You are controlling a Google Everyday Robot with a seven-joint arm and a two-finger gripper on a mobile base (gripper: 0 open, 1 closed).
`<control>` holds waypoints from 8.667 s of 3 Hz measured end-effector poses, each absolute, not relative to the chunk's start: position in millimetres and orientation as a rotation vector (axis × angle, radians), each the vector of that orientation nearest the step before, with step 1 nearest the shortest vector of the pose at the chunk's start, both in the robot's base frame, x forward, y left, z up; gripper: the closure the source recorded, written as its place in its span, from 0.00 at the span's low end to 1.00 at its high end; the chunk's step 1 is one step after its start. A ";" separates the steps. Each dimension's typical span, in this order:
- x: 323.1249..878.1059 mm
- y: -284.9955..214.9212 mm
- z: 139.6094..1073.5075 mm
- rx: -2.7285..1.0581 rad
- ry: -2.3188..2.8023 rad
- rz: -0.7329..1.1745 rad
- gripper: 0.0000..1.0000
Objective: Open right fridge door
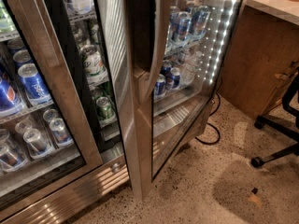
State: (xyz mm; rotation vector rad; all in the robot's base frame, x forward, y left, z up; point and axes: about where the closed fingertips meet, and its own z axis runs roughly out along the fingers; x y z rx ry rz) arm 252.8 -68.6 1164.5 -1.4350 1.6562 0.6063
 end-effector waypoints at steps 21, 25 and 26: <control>390.9 -54.6 1101.6 -1.328 1.595 0.820 0.31; 395.7 -13.8 1114.5 -1.362 1.516 0.872 0.72; 395.5 -13.6 1114.7 -1.362 1.515 0.873 0.97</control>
Offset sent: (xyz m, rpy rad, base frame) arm -0.0093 -0.0291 -0.0628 -0.1953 0.3086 -0.0266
